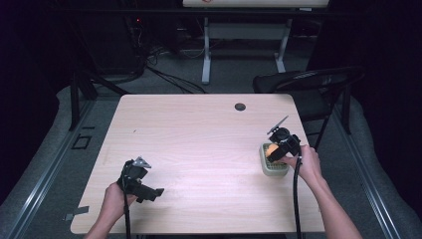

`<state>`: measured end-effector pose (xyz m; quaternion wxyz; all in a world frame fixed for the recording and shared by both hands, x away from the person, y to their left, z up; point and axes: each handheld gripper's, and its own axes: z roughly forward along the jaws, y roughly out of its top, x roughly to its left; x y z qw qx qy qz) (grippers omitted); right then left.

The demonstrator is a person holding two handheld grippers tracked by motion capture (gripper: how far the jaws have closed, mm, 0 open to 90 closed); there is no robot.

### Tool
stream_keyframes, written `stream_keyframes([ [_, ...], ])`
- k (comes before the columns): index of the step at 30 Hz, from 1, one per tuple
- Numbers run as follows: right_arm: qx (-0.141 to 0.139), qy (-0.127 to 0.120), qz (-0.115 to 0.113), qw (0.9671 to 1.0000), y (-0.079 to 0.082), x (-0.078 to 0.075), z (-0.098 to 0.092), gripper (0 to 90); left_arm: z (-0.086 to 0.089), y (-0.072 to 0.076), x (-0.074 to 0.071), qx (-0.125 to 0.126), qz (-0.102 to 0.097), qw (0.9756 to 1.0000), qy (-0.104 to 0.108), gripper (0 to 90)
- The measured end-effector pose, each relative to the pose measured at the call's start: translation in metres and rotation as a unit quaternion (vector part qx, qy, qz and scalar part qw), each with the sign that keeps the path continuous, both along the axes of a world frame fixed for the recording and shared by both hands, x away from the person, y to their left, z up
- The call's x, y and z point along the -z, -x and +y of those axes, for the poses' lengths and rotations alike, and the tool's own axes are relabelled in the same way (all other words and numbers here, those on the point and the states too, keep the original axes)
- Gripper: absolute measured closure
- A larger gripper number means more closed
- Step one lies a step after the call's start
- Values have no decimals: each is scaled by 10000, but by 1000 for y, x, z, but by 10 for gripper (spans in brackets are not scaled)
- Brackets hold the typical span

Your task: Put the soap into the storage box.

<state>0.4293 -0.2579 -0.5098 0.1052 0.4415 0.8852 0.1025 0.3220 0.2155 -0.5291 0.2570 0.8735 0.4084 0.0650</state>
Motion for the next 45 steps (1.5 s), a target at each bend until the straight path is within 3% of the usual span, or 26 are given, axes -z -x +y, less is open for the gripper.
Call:
stream_keyframes([
  [11,21,-52,-58,10000,-1,11,-1,267,0,0,0,4,2,10000,-1,0],
  [12,-54,59,-23,10000,-2,10,-1,267,0,0,0,-1,4,10000,-1,0],
  [14,-31,-9,-27,10000,-2,12,-1,266,0,0,0,-3,4,10000,0,0],
  [18,-132,176,69,9997,-3,12,0,266,0,0,0,-5,9,10000,7,0],
  [21,10,5,-69,10000,-2,15,0,266,0,0,0,-18,-3,10000,-4,0],
  [26,12,20,-68,10000,-2,17,0,265,0,0,0,7,13,10000,-3,0],
  [27,-115,203,68,9997,-4,14,-1,265,0,0,0,-14,-2,10000,-6,0],
  [30,14,17,-68,10000,-2,17,0,264,0,0,0,-19,-6,10000,-7,0],
  [34,-122,203,63,9997,-4,14,-1,261,0,0,0,-9,-1,10000,-12,0],
  [35,-110,180,52,9998,-4,14,-1,260,0,0,0,-7,-1,10000,-14,0],
  [36,63,-80,-133,9999,-2,19,0,260,0,0,0,-8,-3,10000,-13,0],
  [37,-90,147,-1,9999,-3,15,-1,220,0,0,0,-5,0,10000,-13,0],
  [38,-90,147,-1,9999,-3,15,-1,220,0,0,0,-5,0,10000,-13,0],
  [39,13,-71,-67,10000,-2,14,-2,212,0,0,0,-5,2,10000,-14,0],
  [40,-35,15,-39,10000,-3,12,-2,212,0,0,0,-5,2,10000,-14,0],
  [41,37,-55,-142,9999,-2,12,-2,212,0,1,0,-7,-3,10000,-13,0],
  [45,6,-106,-92,9999,-2,10,-5,191,0,1,0,-15,-10,10000,-13,0],
])
